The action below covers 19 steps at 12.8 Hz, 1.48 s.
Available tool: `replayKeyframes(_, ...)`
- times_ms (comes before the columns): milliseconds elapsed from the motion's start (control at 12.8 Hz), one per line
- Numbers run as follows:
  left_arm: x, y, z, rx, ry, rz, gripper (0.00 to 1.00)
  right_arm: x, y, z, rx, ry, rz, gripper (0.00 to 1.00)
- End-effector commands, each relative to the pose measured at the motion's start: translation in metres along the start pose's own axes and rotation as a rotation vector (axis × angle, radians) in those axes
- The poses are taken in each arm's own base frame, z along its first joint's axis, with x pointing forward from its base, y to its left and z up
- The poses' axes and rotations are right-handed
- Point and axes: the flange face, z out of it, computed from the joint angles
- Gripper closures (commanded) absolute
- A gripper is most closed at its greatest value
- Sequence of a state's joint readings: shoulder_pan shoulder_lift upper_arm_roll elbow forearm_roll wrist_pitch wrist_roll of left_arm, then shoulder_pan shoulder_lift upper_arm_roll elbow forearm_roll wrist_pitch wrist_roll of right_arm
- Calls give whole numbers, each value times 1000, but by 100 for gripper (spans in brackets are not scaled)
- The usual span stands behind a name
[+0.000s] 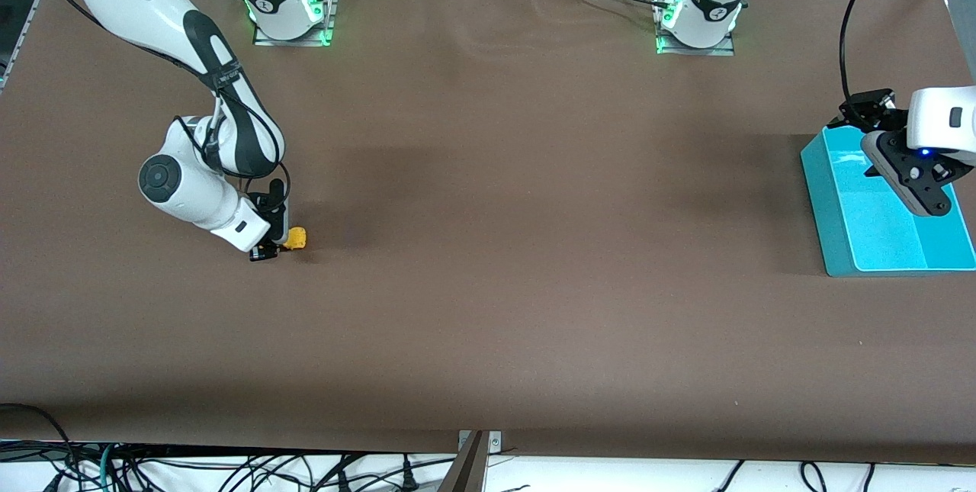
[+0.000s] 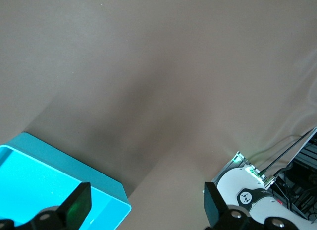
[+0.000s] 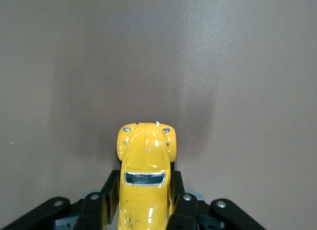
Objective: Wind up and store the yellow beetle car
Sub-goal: 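Lift the yellow car with the right gripper and carry it toward the table middle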
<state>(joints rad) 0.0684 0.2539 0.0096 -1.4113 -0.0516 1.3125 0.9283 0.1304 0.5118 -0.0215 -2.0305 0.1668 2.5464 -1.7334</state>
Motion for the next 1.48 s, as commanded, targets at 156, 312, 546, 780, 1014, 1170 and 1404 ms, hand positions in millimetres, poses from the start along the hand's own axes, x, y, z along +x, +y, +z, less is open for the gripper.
replayKeyframes(156, -1, -4, 0, 4, -8, 37, 0, 6, 0, -9, 5, 28, 4, 80)
replayKeyframes(312, -4, -7, 0, 2, -7, 31, 0, 3, -1, -6, 10, 32, 17, 80)
replayKeyframes(546, -5, -8, 0, 2, -7, 28, 0, -4, -3, 1, 15, 30, 27, 80)
replayKeyframes(780, -11, -16, 4, -8, -6, 14, 0, -18, -4, 6, 16, 28, 37, 80)
replayKeyframes(1014, -10, -16, 6, -12, -7, 15, 0, -37, -7, 7, 18, 24, 52, 80)
replayKeyframes(1170, -10, -16, 6, -11, -6, 14, 0, -45, -8, 7, 17, 28, 29, 80)
replayKeyframes(1404, -11, -14, 3, 1, 2, 14, 0, -62, -12, 7, 18, 28, -9, 80)
